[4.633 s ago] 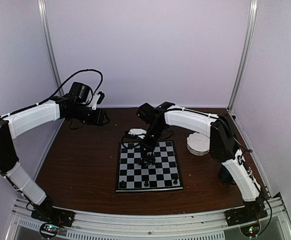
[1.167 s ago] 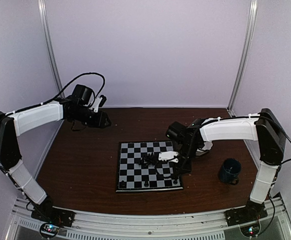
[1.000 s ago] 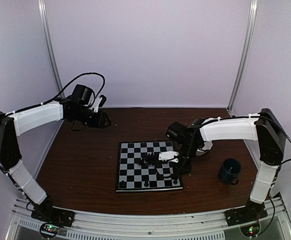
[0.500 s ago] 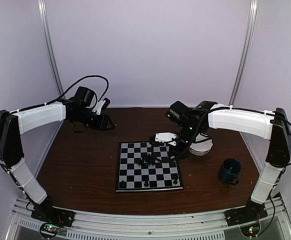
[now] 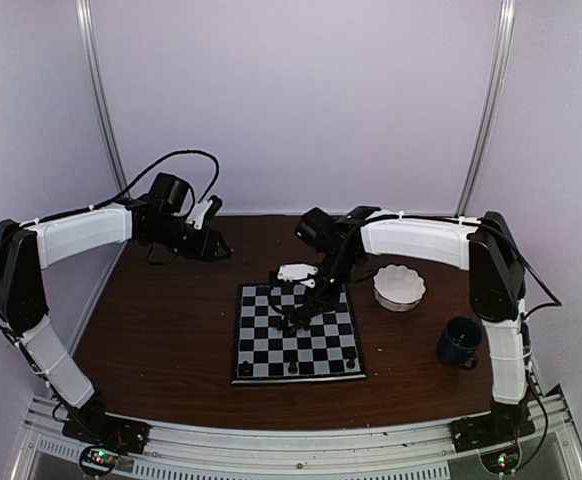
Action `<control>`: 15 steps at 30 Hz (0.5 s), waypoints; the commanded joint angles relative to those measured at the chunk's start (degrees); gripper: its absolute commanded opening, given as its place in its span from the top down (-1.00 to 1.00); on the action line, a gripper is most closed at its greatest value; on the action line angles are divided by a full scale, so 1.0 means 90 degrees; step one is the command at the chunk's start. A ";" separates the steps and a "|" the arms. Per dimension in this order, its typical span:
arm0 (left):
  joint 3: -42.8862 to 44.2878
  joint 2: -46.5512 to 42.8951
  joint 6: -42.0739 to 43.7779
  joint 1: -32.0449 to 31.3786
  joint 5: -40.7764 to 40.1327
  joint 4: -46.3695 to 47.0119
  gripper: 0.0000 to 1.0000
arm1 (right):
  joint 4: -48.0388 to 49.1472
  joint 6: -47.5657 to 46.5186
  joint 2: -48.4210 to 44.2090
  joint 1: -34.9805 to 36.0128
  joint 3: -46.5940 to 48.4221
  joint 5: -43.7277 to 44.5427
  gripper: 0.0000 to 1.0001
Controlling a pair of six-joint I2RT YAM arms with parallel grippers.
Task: Set up the chess pieces on the board
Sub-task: Pick up the pawn from the chessboard.
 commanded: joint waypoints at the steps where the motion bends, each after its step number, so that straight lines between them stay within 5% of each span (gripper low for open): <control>1: 0.0191 0.0002 0.0044 0.0033 0.0076 0.0113 0.04 | 0.0156 0.0301 0.0242 -0.0015 0.0385 0.0175 0.50; 15: 0.0191 0.0003 0.0020 0.0033 0.0043 0.0097 0.04 | 0.0289 0.0626 0.0888 -0.0211 0.0881 0.0312 0.57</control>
